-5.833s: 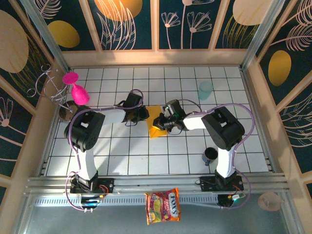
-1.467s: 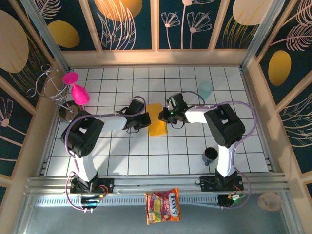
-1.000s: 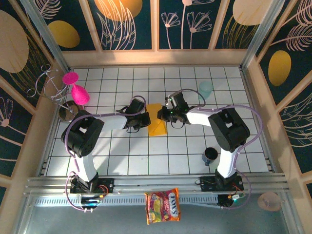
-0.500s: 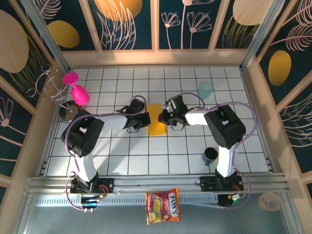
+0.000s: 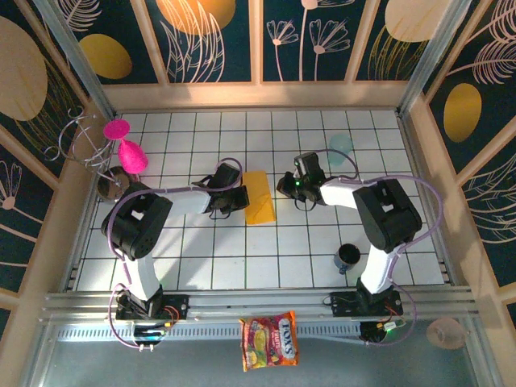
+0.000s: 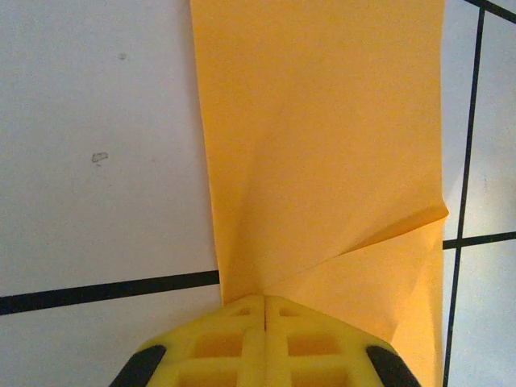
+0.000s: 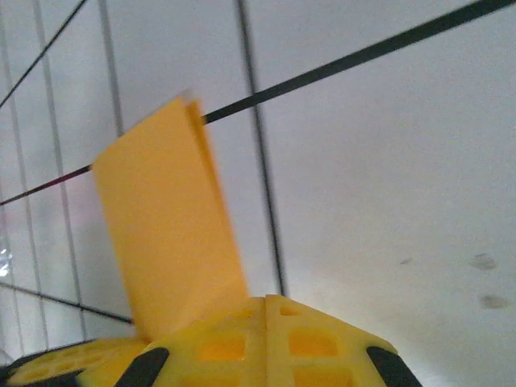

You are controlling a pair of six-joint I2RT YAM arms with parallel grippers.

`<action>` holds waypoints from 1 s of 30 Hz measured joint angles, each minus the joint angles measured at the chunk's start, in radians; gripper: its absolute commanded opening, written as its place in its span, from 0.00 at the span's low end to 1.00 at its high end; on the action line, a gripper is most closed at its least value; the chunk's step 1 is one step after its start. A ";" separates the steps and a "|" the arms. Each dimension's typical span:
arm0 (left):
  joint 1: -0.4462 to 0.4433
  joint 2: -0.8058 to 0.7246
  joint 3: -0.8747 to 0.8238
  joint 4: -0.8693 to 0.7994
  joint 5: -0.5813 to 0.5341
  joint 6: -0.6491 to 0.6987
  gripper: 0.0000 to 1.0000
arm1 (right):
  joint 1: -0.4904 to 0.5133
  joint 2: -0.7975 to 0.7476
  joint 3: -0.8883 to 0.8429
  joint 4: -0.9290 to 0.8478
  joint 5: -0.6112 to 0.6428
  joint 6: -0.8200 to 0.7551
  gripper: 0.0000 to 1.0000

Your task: Fold a paper plane with a square sheet of paper (pick it up from the middle)

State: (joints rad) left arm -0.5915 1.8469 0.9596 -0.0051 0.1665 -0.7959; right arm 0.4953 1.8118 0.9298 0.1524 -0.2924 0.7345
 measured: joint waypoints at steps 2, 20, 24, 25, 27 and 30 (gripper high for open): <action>0.000 0.000 0.001 -0.002 0.000 0.006 0.00 | 0.031 -0.003 0.016 0.001 -0.008 -0.005 0.04; 0.000 0.000 0.019 -0.031 -0.002 0.027 0.00 | 0.102 0.135 0.070 0.017 -0.126 0.004 0.02; 0.000 -0.006 0.035 -0.059 -0.003 0.033 0.00 | 0.102 0.136 0.064 0.026 -0.121 0.024 0.01; 0.000 -0.015 0.036 -0.063 -0.003 0.033 0.00 | 0.102 0.136 0.062 0.031 -0.121 0.031 0.01; 0.000 -0.042 0.036 -0.070 0.001 0.032 0.03 | 0.101 0.136 0.060 0.033 -0.120 0.035 0.01; -0.004 -0.098 0.033 -0.057 0.017 0.013 0.04 | 0.101 0.136 0.058 0.037 -0.118 0.043 0.01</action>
State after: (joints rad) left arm -0.5953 1.7493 0.9928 -0.0624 0.1837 -0.7830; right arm 0.5964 1.9480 0.9878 0.1894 -0.4107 0.7773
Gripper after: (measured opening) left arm 0.059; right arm 0.054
